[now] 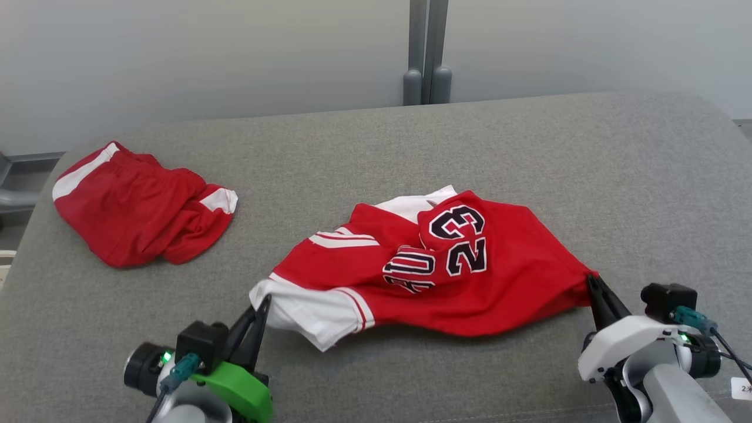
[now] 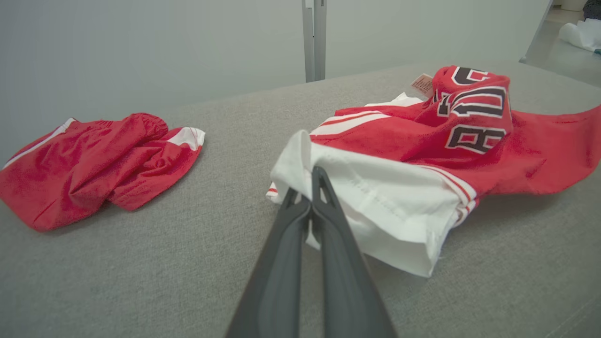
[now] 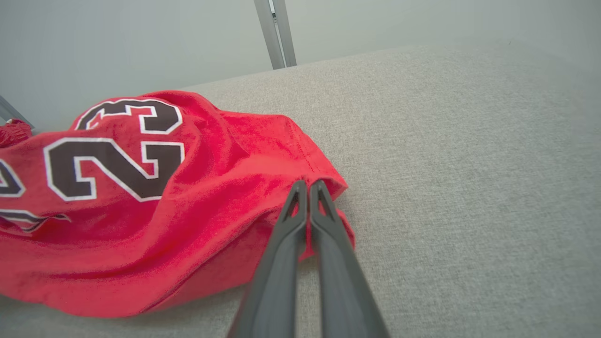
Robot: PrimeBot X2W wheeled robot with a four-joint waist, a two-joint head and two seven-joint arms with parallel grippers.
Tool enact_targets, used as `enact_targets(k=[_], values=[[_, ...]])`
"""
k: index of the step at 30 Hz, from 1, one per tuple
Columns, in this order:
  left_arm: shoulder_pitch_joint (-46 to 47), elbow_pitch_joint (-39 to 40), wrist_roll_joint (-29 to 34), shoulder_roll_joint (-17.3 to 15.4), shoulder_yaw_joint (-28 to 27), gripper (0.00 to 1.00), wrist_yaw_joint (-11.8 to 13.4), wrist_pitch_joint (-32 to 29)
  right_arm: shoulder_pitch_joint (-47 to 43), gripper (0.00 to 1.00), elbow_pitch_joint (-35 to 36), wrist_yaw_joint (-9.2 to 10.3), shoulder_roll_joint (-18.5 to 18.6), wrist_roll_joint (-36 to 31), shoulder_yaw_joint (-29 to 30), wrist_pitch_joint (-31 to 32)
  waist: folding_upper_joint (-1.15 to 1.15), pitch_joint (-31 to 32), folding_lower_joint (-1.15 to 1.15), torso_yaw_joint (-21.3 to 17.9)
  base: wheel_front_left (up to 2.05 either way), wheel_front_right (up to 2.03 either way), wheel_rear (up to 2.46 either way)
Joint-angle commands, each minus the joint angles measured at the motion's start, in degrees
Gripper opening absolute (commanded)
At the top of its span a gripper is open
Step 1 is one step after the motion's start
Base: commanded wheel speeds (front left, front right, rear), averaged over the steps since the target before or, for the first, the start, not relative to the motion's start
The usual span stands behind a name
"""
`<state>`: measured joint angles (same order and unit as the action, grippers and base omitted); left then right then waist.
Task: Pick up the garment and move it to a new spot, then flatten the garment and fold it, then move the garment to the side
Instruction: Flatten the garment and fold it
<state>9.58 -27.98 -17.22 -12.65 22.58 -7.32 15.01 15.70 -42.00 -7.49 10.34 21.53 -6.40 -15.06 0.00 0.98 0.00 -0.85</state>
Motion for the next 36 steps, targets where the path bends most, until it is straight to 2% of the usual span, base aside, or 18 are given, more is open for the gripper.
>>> enact_targets(k=[1, 6, 12, 13, 16, 20, 25, 28, 36], values=[[2.15, 1.75, 0.79, -0.97, 0.11, 0.0, -0.07, 0.15, 0.34, 0.0, 1.86, 0.0, 0.55, 1.76, -1.07, -0.24, 0.0, -0.23, 0.0, -0.43, 0.0, 0.0, 0.0], [9.99, 5.4, 3.52, -5.19, 5.08, 0.0, -0.12, -1.64, 4.47, 0.0, 7.27, 0.0, 2.34, 5.87, -5.55, 0.47, 0.0, -1.36, 0.0, -1.82, 0.0, 0.0, 0.0], [25.87, 8.57, 2.14, -11.21, 13.99, 0.0, -0.11, -6.32, 16.27, 0.0, 10.29, 0.0, 4.85, 7.04, -11.79, 2.97, 0.0, -6.1, 0.0, -3.8, 0.0, 0.0, 0.0], [25.87, 8.57, 2.14, -11.21, 13.99, 0.0, -0.11, -6.32, 16.27, 0.0, 10.29, 0.0, 4.85, 7.04, -11.79, 2.97, 0.0, -6.1, 0.0, -3.8, 0.0, 0.0, 0.0], [34.94, 8.59, -1.08, -13.17, 17.74, 0.0, -0.11, -7.87, 24.03, 0.0, 9.44, 0.0, 5.24, 8.61, -14.17, 4.34, 0.0, -9.48, 0.0, -4.37, 0.0, 0.0, 0.0], [47.5, 6.89, -6.94, -15.36, 22.48, 0.0, -0.11, -9.78, 35.53, 0.0, 7.69, 0.0, 3.85, 13.63, -15.86, 6.41, 0.0, -15.03, 0.0, -4.99, 0.0, 0.0, 0.0], [62.77, 2.54, -10.66, -17.27, 28.68, 0.0, -0.12, -10.8, 49.05, 0.0, 3.06, 0.0, 3.76, 18.79, -16.87, 8.33, 0.0, -21.09, 0.0, -5.45, 0.0, 0.0, 0.0], [71.02, -0.68, -12.92, -17.99, 31.78, 0.0, -0.1, -10.7, 56.4, 0.0, -0.9, 0.0, 2.94, 22.54, -15.51, 9.32, 0.0, -23.55, 0.0, -5.75, 0.0, 0.0, 0.0], [89.9, -9.76, -17.43, -17.73, 36.91, 0.0, -0.1, -9.95, 74.6, 0.0, -14.35, 0.0, 1.01, 24.11, -14.94, 7.08, 0.0, -25.86, 0.0, -7.32, 0.0, 0.0, 0.0]])
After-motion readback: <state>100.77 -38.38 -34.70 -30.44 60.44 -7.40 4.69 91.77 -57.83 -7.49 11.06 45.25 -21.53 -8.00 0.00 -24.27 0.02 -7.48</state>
